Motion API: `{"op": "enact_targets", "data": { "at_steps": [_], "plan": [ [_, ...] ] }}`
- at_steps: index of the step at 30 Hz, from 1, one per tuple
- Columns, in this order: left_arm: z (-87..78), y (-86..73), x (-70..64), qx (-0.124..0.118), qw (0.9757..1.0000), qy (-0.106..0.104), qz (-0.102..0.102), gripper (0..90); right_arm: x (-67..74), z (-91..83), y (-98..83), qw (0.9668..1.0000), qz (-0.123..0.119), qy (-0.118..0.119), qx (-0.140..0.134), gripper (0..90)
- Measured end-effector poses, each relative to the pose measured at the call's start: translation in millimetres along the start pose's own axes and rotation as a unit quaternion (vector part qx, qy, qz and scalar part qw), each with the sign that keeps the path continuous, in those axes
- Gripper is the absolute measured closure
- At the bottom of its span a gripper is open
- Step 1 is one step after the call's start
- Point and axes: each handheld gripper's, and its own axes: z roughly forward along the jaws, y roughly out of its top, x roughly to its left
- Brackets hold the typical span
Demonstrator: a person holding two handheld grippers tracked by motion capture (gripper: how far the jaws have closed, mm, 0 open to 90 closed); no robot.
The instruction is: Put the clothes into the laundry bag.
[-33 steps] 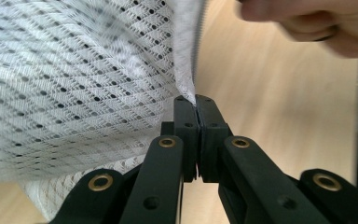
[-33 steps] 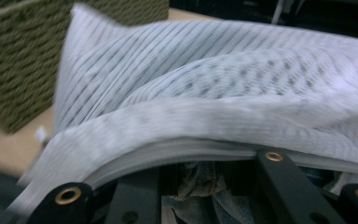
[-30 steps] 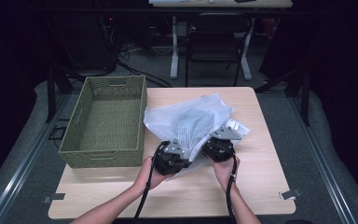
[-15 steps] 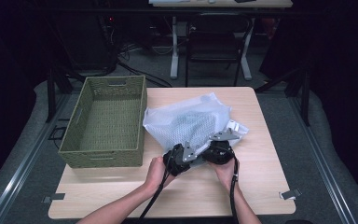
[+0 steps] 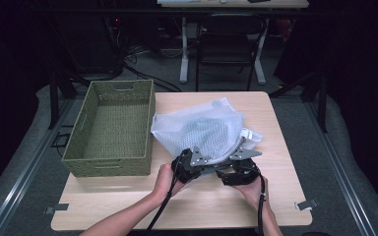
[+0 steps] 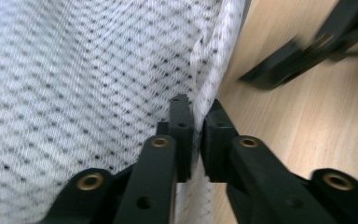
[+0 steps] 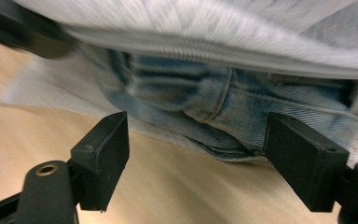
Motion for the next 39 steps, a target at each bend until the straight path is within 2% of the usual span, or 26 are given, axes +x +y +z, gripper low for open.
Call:
{"op": "enact_targets", "data": {
  "at_steps": [2,3,5,6,8,10,12,13,14,16,17,20,21,22,24,25,27,28,30,31,32,33,34,39],
  "plan": [
    [4.7,4.2,-3.3,0.008,0.9998,0.006,0.015,78.2,-0.8,10.3,1.2,1.0000,-0.002,-0.001,0.001,26.1],
    [7.3,5.4,-4.7,0.013,0.9997,0.007,0.019,78.3,-0.7,15.2,3.0,0.9999,-0.007,-0.012,0.007,28.3],
    [12.8,5.8,-6.5,0.020,0.9993,0.016,0.027,82.3,0.1,20.7,6.1,0.9999,-0.010,-0.013,0.003,40.9],
    [13.9,4.9,-6.3,0.018,0.9994,0.018,0.025,85.7,-0.7,23.4,6.9,0.9996,-0.009,-0.027,0.003,53.7],
    [15.1,2.5,-3.4,0.016,0.9997,0.011,0.014,87.8,-1.2,27.7,6.5,0.9997,-0.001,-0.024,-0.002,67.5],
    [14.6,-0.1,-0.1,0.008,1.0000,0.003,0.001,88.1,2.0,32.1,6.3,0.9997,0.008,-0.023,-0.002,75.7],
    [10.5,-1.7,3.1,0.004,0.9999,-0.011,-0.012,88.1,5.5,28.2,9.9,0.9995,0.024,-0.008,-0.021,78.5],
    [7.0,-2.9,5.0,-0.009,0.9994,-0.023,-0.026,88.2,6.7,25.3,12.7,0.9990,0.030,-0.002,-0.032,79.2],
    [4.3,-3.0,6.2,-0.011,0.9991,-0.030,-0.030,88.2,9.0,19.2,18.5,0.9979,0.041,0.005,-0.051,80.0],
    [-2.6,-3.8,7.4,-0.022,0.9983,-0.042,-0.035,88.3,12.7,9.4,29.2,0.9964,0.042,0.004,-0.073,81.6],
    [-8.1,-4.8,7.4,-0.030,0.9974,-0.051,-0.042,88.3,14.4,5.1,34.0,0.9956,0.047,0.006,-0.081,81.7],
    [-23.1,-8.8,8.8,-0.043,0.9930,-0.089,-0.065,88.5,21.5,-2.1,52.0,0.9952,0.032,-0.004,-0.093,81.7],
    [-23.1,-8.8,8.8,-0.043,0.9930,-0.089,-0.065,88.5,21.5,-2.1,52.0,0.9952,0.032,-0.004,-0.093,81.7],
    [-24.0,-10.0,8.3,-0.041,0.9932,-0.088,-0.064,88.5,22.8,5.8,56.6,0.9958,0.021,-0.020,-0.086,81.7],
    [-24.0,-15.8,9.7,-0.035,0.9914,-0.104,-0.071,88.6,16.6,21.1,54.1,0.9966,0.028,-0.025,-0.074,81.7],
    [-22.9,-18.0,8.7,-0.031,0.9918,-0.102,-0.070,88.6,14.2,28.5,51.9,0.9968,0.025,-0.034,-0.067,81.7],
    [-20.1,-22.0,8.7,-0.022,0.9905,-0.114,-0.073,88.7,8.3,40.0,47.5,0.9971,0.030,-0.041,-0.056,81.8],
    [-18.6,-23.3,7.8,-0.020,0.9916,-0.107,-0.070,88.6,5.4,44.2,45.5,0.9970,0.026,-0.048,-0.054,81.7],
    [-15.5,-24.5,8.2,-0.016,0.9934,-0.091,-0.067,88.5,0.4,47.0,43.3,0.9980,0.037,-0.029,-0.043,80.4],
    [-13.8,-24.5,8.9,-0.015,0.9949,-0.079,-0.062,88.4,-0.5,44.2,42.5,0.9980,0.037,-0.024,-0.044,79.6],
    [-13.0,-24.2,10.0,-0.013,0.9952,-0.076,-0.061,88.3,-1.2,40.1,42.0,0.9984,0.033,-0.017,-0.043,76.7],
    [-11.5,-24.2,11.8,-0.022,0.9949,-0.070,-0.070,88.2,-1.8,36.7,41.3,0.9984,0.036,-0.010,-0.043,70.1],
    [-10.1,-23.3,12.6,-0.022,0.9954,-0.064,-0.067,88.2,-2.4,29.9,39.2,0.9981,0.040,-0.002,-0.046,65.0],
    [-7.8,-18.5,14.8,-0.028,0.9963,-0.046,-0.067,88.0,3.2,9.6,26.4,0.9990,0.019,0.000,-0.041,32.4]
  ]
}}
